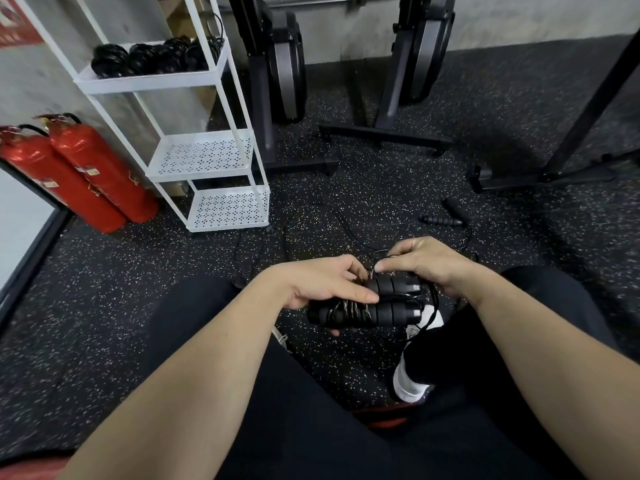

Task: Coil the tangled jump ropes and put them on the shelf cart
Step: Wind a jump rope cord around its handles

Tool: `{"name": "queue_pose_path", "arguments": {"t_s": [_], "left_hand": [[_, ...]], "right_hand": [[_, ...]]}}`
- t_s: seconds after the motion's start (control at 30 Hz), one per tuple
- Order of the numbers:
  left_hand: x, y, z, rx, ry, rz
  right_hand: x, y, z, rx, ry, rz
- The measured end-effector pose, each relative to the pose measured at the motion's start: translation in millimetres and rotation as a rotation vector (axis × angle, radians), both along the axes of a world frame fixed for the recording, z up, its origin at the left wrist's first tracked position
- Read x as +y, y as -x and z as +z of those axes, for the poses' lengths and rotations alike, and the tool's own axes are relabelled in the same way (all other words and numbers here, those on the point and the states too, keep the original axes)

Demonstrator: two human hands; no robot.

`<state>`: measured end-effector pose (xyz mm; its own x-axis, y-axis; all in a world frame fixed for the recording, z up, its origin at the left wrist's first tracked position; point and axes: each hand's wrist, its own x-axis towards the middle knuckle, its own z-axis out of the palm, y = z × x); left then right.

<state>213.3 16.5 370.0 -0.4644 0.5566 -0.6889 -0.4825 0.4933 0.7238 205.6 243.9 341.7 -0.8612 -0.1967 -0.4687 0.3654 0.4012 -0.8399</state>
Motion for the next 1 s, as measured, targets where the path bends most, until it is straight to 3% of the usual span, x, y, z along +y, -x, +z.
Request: {"name": "queue_pose_path", "arguments": {"t_s": [0.17,0.43,0.57,0.7,0.87,1.0], "left_hand": [[4,-1,-8,0.089,0.122,-0.166],[5,3,-9,0.072,0.194,-0.128],[7,5,-24,0.257,0.269,-0.004],[4,13,-38,0.635,0.478,0.007],[3,17,-41,0.72,0.485,0.172],[4,15,-42,0.754,0.503,0.164]], "right_hand": [[-6,-3,1,0.104,0.01,0.059],[-19,-6,-7,0.27,0.015,0.028],[-25,-4,-12,0.325,-0.044,0.062],[-25,-4,-6,0.279,-0.096,0.065],[-28,-5,-3,0.082,-0.186,0.07],[-30,-6,2,0.146,-0.184,0.062]]}}
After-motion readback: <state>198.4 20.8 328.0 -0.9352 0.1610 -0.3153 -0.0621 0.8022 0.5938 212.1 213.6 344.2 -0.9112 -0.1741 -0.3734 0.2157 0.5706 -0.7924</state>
